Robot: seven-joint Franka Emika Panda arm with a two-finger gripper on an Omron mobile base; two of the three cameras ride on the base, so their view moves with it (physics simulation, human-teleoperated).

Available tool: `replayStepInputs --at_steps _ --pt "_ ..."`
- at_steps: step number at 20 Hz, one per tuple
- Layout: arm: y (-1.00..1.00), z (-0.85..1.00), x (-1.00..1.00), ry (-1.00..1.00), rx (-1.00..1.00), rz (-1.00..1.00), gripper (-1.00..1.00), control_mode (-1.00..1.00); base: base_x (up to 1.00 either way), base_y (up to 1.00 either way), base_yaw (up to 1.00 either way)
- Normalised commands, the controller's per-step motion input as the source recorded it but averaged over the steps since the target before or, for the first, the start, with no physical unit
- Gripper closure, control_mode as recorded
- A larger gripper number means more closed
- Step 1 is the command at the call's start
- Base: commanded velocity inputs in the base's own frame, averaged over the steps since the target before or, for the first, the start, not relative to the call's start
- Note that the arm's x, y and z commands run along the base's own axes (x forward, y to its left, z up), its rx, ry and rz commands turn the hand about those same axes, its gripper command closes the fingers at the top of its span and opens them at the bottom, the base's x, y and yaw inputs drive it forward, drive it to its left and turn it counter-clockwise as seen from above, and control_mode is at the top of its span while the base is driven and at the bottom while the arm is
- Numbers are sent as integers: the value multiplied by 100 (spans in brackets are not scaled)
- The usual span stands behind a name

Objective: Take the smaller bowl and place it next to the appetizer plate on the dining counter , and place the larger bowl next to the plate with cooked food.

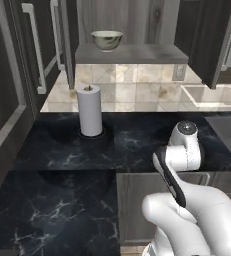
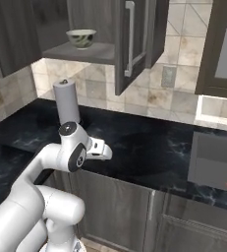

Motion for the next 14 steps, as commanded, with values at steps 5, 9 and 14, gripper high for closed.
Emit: replayStepInputs --at_steps 5,9,14 --pt "0 0 0 0 0 0 -100 100 100 0 9" --pt "0 0 0 0 0 0 -100 100 100 0 12" --pt "0 0 0 0 0 0 -100 100 100 0 15"
